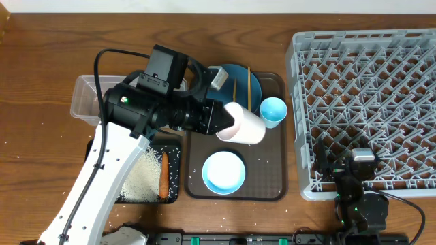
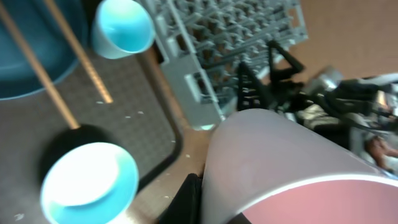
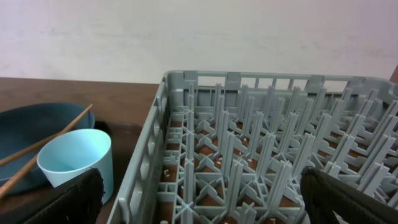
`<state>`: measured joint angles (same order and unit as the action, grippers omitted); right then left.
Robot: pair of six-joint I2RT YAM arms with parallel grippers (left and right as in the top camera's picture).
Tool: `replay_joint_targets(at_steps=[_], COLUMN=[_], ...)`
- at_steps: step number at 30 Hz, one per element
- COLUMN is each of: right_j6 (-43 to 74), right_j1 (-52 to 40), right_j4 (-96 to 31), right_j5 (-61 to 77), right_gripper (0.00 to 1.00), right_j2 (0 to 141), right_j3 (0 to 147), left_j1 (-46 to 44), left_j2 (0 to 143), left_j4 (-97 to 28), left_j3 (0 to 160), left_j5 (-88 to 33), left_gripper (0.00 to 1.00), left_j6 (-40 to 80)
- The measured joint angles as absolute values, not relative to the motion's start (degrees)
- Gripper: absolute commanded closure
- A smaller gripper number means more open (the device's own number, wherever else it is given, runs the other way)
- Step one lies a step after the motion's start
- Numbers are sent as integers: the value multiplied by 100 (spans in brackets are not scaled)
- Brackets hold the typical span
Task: Sort waste into correct bins and load items into the dishwasher rack
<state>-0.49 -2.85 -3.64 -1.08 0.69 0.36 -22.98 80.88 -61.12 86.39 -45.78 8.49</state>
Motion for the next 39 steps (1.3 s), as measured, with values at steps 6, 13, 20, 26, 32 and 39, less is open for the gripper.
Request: replay_joint_targets(at_steps=[6,13,20,26,32,39], right_j6=[154,1651,3181,4353,4829,5039], right_j1=[-285,-285,-285,-285,-285,-285], right_j4=[-351,27,375,819,840,1540], right_j5=[34,1730,4108,5356,6410,7863], right_gripper=[1,1,1,1,1,1], right_j2=[69,67,71,158,1249,3468], right_j3=[36,36,143,972,1828,2993], left_j1=[-2298,-2296,-2062,-1494,-1247,-1247], left_j2=[8088,8088,8088,8088,8088,8088], left_j4=[-6112,-6045,-5610,-5529,-5559,-5732], left_j3=[8639,8639,8639,8639,8639,8639], left_j5=[-5389,-5865,-6272,-6613,-6997,-7229], left_gripper=[94,94,94,94,94,93], left_j6=[847,845,827,829,829,829])
